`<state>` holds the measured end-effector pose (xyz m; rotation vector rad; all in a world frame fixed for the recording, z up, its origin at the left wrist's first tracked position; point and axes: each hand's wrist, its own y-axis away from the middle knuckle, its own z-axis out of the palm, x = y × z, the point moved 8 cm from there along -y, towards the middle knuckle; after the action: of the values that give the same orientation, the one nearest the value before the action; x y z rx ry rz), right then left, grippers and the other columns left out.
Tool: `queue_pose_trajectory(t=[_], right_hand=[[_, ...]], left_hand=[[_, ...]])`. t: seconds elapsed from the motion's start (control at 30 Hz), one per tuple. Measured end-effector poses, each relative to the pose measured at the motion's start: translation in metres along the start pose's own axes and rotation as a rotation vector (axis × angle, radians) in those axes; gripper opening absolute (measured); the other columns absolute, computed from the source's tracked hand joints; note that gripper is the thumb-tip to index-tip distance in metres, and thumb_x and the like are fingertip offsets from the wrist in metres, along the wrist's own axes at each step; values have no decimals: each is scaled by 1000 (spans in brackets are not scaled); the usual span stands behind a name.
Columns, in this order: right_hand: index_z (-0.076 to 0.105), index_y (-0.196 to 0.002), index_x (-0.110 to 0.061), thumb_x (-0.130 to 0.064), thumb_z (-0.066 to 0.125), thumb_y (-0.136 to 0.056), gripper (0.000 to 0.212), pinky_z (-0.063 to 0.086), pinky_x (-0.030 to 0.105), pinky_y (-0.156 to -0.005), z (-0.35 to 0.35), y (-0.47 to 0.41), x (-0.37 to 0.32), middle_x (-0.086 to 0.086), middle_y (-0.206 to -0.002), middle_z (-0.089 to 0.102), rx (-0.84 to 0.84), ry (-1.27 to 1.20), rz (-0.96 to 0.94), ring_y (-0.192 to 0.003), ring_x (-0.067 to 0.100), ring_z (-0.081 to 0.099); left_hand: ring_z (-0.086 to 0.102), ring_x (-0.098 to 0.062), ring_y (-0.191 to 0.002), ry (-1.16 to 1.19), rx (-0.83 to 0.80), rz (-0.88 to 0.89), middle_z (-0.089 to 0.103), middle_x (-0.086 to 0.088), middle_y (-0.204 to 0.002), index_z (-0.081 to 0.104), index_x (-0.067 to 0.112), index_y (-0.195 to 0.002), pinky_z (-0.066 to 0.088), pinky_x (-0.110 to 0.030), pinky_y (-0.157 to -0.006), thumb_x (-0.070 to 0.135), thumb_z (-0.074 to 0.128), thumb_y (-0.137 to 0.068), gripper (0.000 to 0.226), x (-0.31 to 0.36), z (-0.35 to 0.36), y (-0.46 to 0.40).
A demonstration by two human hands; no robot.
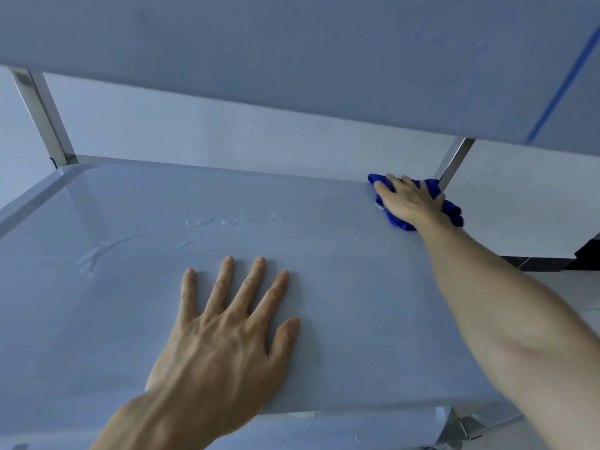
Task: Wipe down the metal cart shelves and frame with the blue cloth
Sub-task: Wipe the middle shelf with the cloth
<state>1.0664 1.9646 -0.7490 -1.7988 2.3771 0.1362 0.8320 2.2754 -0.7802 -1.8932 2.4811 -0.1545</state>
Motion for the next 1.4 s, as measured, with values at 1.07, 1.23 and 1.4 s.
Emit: queue_pose_trajectory(t=[1.07, 1.23, 1.4], right_hand=[[13, -153, -53, -61, 22, -100, 54, -5, 52, -122, 23, 162, -87, -21, -165, 5, -115, -16, -459, -154, 15, -3], [9, -153, -52, -61, 17, -99, 55, -3, 52, -122, 24, 193, -68, -20, -165, 2, -97, -11, -408, -154, 15, -4], [10, -151, -56, -60, 19, -100, 52, 0, 47, -123, 16, 186, -44, -24, -164, 4, -86, -5, -411, -153, 10, -2]], left_hand=[[-10, -10, -151, 118, -63, -70, -6, 25, -162, -1, 49, -151, -7, -46, -121, 73, -16, -68, 87, 6, -13, -5], [3, -14, -152, 142, -45, -70, 11, 20, -162, 18, 45, -152, 1, -49, -122, 72, -5, -77, 83, 17, -14, 2], [3, -5, -151, 229, -26, 35, 9, 29, -159, 21, 54, -147, 1, -38, -123, 83, -3, -65, 91, 23, -18, -4]])
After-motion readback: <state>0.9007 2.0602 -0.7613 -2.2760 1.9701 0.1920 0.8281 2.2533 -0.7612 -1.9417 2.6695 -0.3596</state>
